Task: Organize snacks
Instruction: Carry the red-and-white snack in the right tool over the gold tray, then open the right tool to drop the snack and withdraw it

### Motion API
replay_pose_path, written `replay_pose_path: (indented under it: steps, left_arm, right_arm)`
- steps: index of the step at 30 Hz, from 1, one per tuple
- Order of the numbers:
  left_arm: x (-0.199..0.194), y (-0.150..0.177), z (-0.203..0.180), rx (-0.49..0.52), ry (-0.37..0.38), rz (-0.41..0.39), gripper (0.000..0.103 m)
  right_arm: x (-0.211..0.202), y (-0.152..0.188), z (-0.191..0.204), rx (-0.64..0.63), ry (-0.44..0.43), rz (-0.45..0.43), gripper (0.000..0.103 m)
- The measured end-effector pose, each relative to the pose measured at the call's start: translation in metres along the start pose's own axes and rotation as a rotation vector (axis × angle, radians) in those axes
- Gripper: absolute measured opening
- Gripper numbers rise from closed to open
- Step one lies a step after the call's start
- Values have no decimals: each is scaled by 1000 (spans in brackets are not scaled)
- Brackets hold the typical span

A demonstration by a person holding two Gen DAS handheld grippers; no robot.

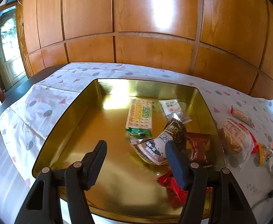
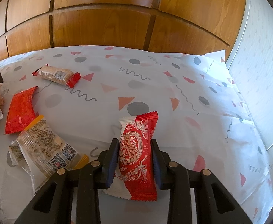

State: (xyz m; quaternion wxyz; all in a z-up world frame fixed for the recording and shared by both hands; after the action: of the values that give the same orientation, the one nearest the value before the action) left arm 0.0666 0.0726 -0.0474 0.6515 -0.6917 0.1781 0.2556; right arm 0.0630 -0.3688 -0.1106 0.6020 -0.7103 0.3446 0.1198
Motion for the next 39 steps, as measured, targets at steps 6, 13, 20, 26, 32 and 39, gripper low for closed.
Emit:
replay_pose_path:
  steps: [6,13,20,26,32,39]
  left_arm:
    - [0,1,8,-9,-11,1,66]
    - [-2,-1,20,-28,-32,-14,66]
    - [0,-4,35,-60,-56,-21,66]
    - [2,-3,44,-80,-66,-19,66]
    - [6,-1,49,-97,-66,-5,66]
    - [9,0,50,-106,-61,4,65]
  right_arm:
    - [-9,-14,-12,86,5,6,29]
    - [-65,-77,23,87,-150,-129,30]
    - [-100,-106,156,-55,-518,-108,30]
    - [-105,-122,266,-134,-696,-54,30]
    - [-78,-132,322,-131,-686,35,32]
    - [-71,-133,328,-102,-686,33,33]
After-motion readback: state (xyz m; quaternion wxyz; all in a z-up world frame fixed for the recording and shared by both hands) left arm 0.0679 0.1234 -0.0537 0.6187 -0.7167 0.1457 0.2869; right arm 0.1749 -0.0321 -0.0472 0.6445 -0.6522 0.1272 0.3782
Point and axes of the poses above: each gripper's, at about its wrist camera, not at the fingertips, and x roughly the way its jaws point, z to its left, y to its underside, the point moved 6 cm from there along x, roughly the way its jaws point, and after that the axes turned 7 degrees about -z, right-handed, at the moved point
